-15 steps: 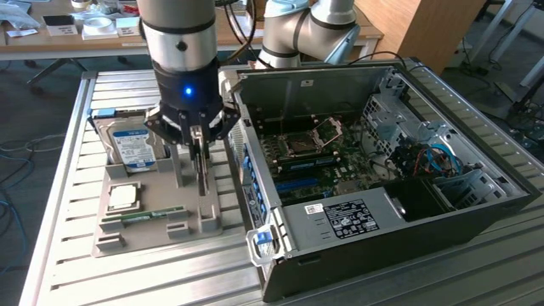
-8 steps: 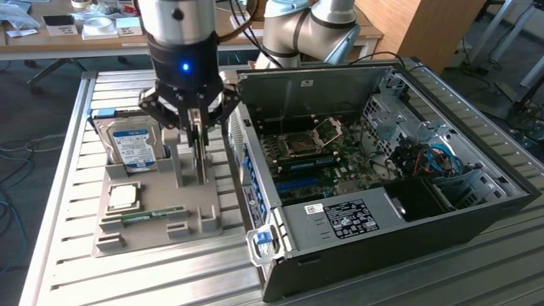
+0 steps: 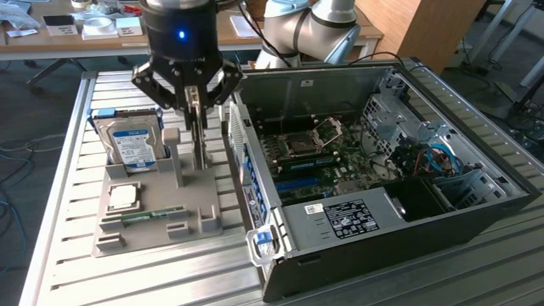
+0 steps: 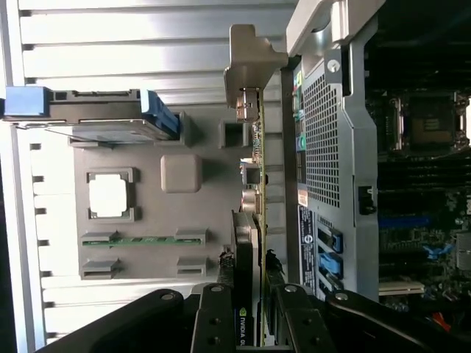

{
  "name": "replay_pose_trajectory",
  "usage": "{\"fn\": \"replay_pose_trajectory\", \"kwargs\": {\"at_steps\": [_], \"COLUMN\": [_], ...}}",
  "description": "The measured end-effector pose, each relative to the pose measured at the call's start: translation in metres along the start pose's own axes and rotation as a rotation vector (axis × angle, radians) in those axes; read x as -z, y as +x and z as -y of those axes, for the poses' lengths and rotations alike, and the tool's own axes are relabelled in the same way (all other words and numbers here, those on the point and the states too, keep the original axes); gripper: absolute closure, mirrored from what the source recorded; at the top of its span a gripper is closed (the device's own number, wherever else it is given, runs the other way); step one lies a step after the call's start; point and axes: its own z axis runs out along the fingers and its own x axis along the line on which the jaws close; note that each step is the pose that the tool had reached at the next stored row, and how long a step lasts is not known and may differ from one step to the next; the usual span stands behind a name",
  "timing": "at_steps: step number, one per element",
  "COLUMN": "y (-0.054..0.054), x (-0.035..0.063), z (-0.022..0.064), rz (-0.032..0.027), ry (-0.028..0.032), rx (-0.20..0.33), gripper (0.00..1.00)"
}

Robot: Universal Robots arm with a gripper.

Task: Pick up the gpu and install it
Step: 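Pick up the gpu and move the gpu toward the slot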

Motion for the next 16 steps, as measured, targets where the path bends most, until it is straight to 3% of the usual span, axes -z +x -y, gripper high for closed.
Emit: {"fn": "replay_pose_trajectory", "kwargs": {"at_steps": [9,16], "y": [-0.001,-0.001], "x": [0.0283,0.0323], "z": [-0.0009,-0.0010], "rz": [0.0012,0.0014], "ry": [-0.0001,-0.0001], "rx": [0.000,0.000], "gripper": [0.73,0.73]}}
